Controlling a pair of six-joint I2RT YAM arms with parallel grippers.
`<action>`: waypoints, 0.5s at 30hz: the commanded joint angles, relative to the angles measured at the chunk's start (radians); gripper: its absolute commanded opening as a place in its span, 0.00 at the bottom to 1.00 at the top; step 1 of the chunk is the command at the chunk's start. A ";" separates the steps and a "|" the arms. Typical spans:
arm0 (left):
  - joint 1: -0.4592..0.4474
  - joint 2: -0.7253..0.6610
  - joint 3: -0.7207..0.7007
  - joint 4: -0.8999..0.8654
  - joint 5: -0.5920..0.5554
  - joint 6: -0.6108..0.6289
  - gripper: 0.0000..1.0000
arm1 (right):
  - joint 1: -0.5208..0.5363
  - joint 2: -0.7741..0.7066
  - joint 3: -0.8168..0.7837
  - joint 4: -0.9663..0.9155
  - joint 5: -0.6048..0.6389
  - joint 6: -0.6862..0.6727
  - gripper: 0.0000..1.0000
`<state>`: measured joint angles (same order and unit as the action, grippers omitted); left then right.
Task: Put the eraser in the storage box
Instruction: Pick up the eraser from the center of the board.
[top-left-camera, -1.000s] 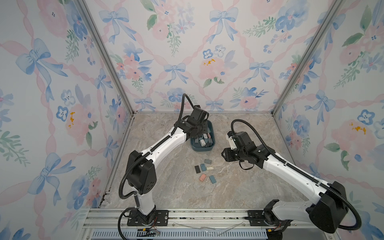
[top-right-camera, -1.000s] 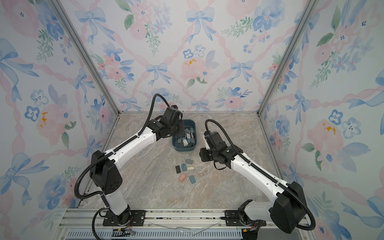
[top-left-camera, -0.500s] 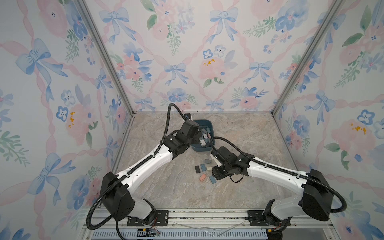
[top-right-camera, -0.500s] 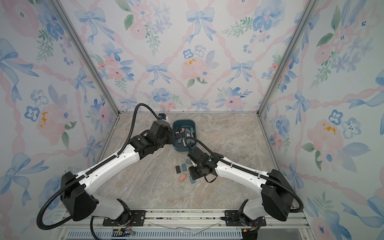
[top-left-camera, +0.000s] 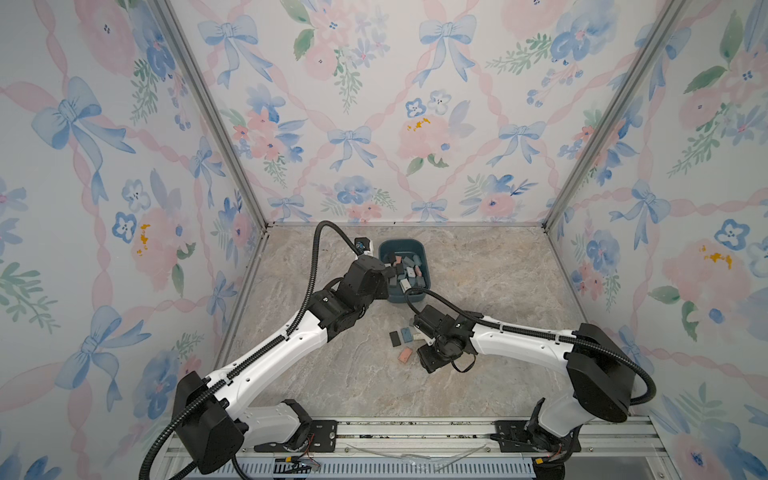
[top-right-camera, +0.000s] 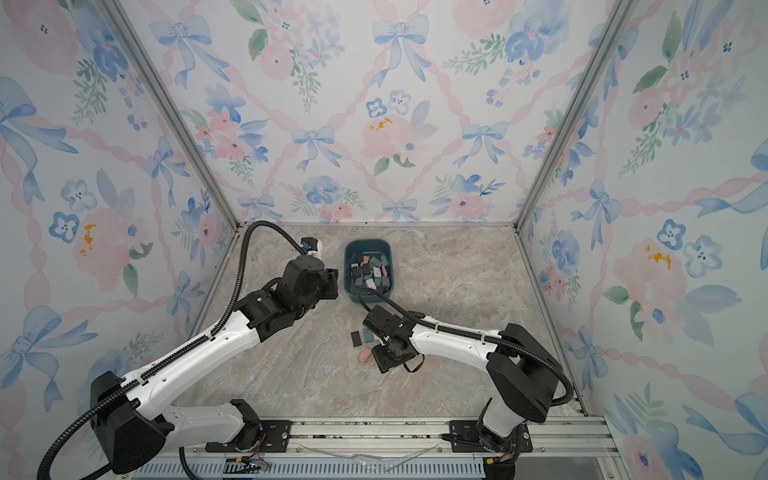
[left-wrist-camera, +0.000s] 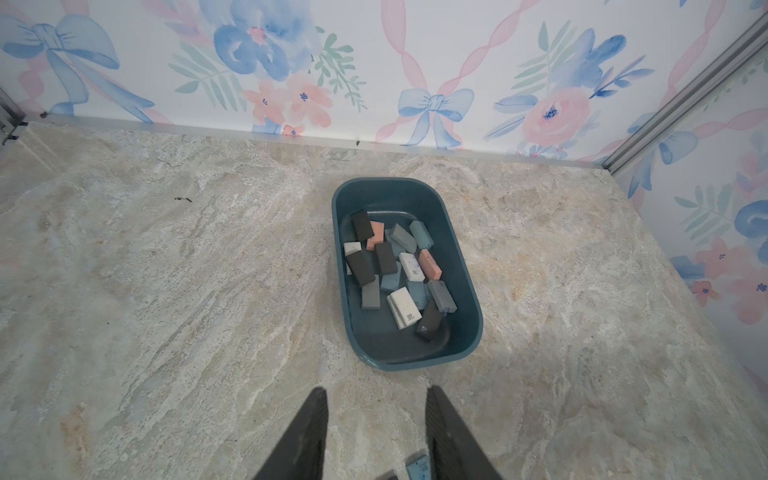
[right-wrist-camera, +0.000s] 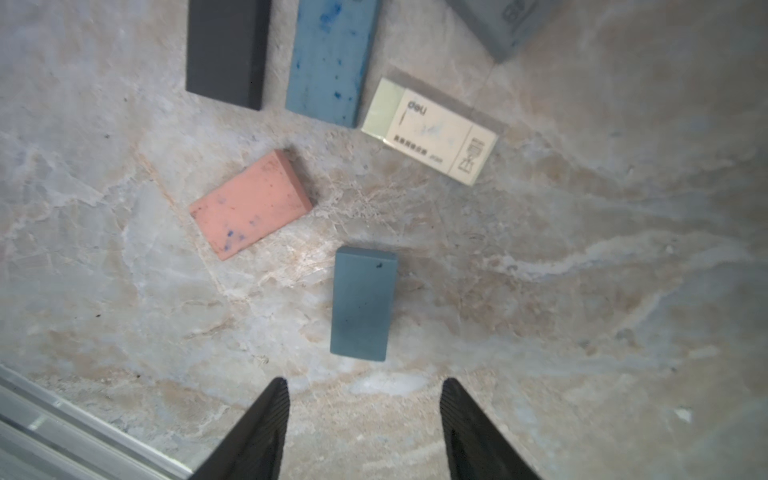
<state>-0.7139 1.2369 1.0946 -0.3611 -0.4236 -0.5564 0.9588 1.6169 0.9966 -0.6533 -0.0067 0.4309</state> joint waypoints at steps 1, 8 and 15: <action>-0.004 -0.039 -0.029 0.016 -0.032 0.009 0.42 | 0.016 0.033 0.017 -0.018 0.032 -0.013 0.61; -0.004 -0.068 -0.062 0.016 -0.052 -0.009 0.42 | 0.019 0.104 0.034 -0.016 0.059 -0.027 0.61; -0.004 -0.073 -0.064 0.014 -0.055 -0.007 0.42 | 0.030 0.144 0.056 -0.023 0.077 -0.032 0.54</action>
<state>-0.7139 1.1858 1.0428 -0.3607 -0.4580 -0.5575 0.9726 1.7332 1.0332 -0.6552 0.0483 0.4046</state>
